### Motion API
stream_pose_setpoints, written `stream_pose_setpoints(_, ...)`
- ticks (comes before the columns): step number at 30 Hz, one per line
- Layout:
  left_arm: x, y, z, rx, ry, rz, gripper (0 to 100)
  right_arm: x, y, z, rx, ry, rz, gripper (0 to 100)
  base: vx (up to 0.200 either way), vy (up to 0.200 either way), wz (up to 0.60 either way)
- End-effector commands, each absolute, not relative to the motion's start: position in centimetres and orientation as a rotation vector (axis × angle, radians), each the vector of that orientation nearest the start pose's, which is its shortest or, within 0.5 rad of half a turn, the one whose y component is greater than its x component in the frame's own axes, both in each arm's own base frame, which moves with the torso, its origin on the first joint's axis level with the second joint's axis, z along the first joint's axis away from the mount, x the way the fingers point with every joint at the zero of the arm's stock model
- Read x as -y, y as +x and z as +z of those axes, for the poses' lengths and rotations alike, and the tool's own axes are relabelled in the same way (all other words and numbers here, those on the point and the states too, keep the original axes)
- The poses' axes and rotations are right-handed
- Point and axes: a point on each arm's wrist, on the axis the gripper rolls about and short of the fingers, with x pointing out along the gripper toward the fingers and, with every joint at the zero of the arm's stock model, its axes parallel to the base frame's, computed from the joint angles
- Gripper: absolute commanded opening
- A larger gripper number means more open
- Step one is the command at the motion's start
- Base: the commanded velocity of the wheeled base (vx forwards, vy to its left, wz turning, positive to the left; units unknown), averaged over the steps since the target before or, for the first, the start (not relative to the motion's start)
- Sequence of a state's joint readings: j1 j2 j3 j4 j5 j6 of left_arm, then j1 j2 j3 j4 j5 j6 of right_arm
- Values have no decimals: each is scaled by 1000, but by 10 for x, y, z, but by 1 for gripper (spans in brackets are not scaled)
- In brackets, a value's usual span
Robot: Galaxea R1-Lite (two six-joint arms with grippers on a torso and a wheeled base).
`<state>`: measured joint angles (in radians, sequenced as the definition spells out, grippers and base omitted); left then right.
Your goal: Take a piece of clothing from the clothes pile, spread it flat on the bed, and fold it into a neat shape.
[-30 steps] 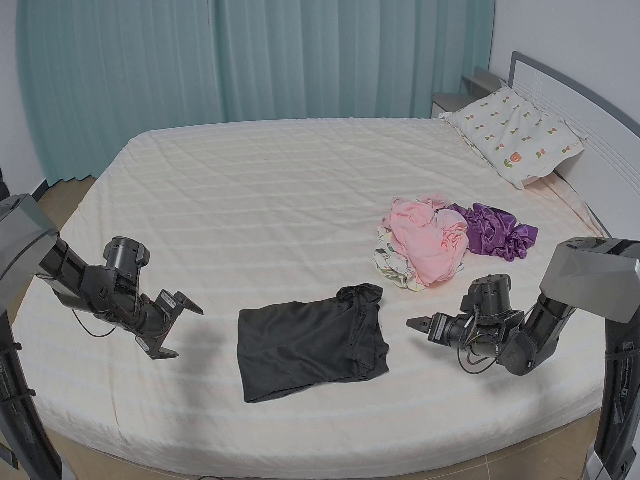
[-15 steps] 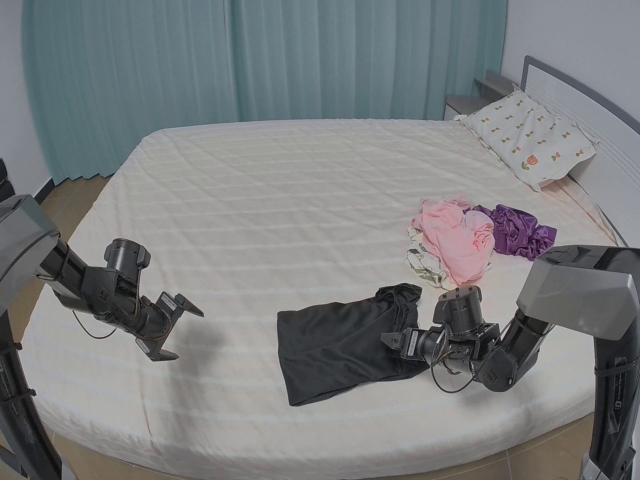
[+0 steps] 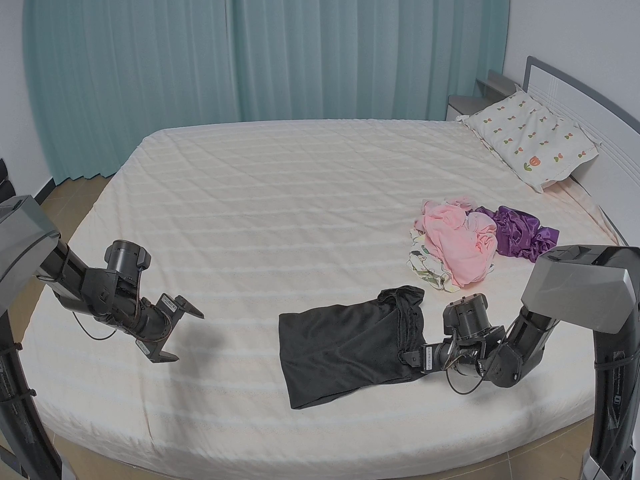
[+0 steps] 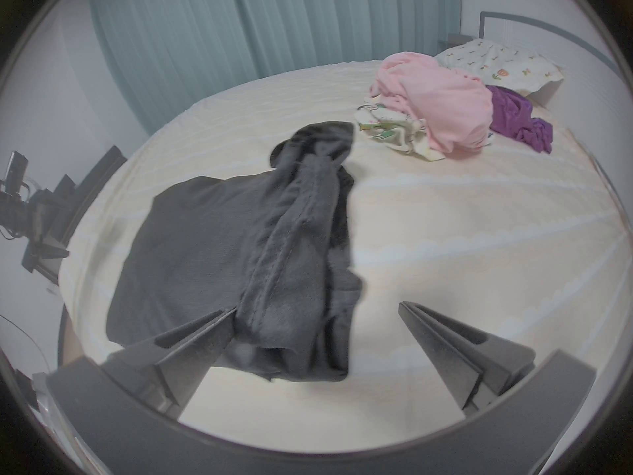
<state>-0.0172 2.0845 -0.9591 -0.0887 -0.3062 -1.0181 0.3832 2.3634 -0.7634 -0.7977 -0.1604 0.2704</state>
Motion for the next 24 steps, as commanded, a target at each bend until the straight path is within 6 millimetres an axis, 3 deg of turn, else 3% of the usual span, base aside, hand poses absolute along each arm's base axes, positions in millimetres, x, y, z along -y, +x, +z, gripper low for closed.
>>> stream_pose_setpoints(1, 13, 342, 48, -1101, -1064, 261, 100, -116, 331, -39, -800, 53, 65, 100, 0, 0, 0)
stream_pose_setpoints(11, 12, 342, 48, -1100, -1065, 262, 100, -89, 331, -32, -802, 88, 12, 100, 0, 0, 0)
stream_pose_setpoints(15, 12, 341, 48, -1103, -1065, 264, 100, -78, 334, -16, -760, 117, -7, 100, 0, 0, 0)
stream_pose_setpoints(24, 13, 341, 52, -1089, -1071, 256, 100, -87, 339, 1, -702, 258, 38, 100, 0, 0, 0)
